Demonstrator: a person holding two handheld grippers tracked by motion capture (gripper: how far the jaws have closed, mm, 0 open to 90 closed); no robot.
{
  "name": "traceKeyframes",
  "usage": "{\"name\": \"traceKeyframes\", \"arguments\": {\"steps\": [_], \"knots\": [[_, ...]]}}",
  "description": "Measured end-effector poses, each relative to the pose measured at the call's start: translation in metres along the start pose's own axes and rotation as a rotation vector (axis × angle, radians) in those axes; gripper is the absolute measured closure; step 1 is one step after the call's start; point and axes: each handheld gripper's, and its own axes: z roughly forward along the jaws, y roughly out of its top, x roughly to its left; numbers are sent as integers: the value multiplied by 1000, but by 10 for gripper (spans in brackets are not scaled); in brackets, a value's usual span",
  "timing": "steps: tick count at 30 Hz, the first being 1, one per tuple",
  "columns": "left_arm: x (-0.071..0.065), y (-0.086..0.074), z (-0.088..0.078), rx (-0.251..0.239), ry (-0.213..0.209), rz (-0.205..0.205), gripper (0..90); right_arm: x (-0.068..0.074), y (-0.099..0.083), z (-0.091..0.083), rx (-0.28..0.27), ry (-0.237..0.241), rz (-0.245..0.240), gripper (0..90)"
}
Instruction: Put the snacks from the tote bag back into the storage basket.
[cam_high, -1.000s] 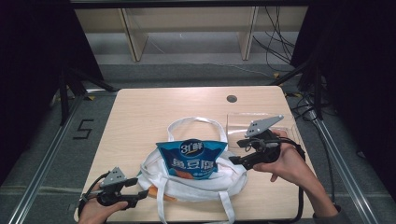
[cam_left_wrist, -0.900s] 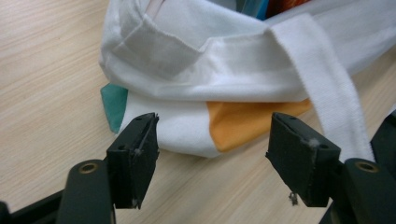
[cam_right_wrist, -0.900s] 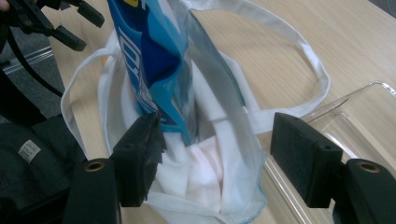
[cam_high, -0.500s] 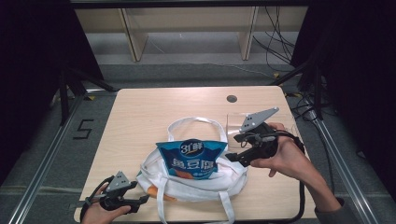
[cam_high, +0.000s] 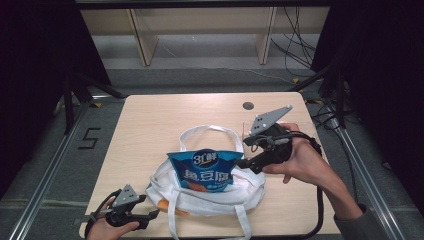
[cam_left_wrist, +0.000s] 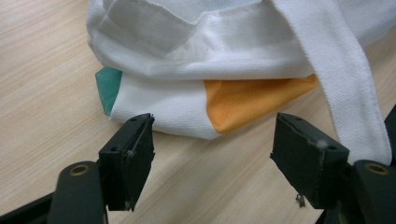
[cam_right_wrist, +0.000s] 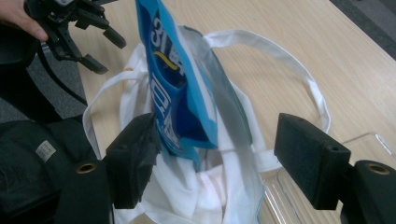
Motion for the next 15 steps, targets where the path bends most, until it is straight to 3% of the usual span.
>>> {"name": "traceKeyframes", "arguments": {"steps": [4, 5, 10, 12, 15], "knots": [[0, -1, 1, -25, 0, -7, 284, 2, 9, 2, -1, 25, -13, 307], [1, -1, 0, -24, 0, 8, 284, 3, 11, 3, 9, 29, -21, 307], [0, -1, 0, -7, 3, -1, 284, 5, 20, 9, 13, 29, -35, 313], [1, 0, 0, 4, 6, 19, 284, 6, 23, 11, 7, 32, -49, 318], [0, -1, 1, -16, 3, -7, 283, 7, 27, 13, 19, 38, -57, 332]]}}
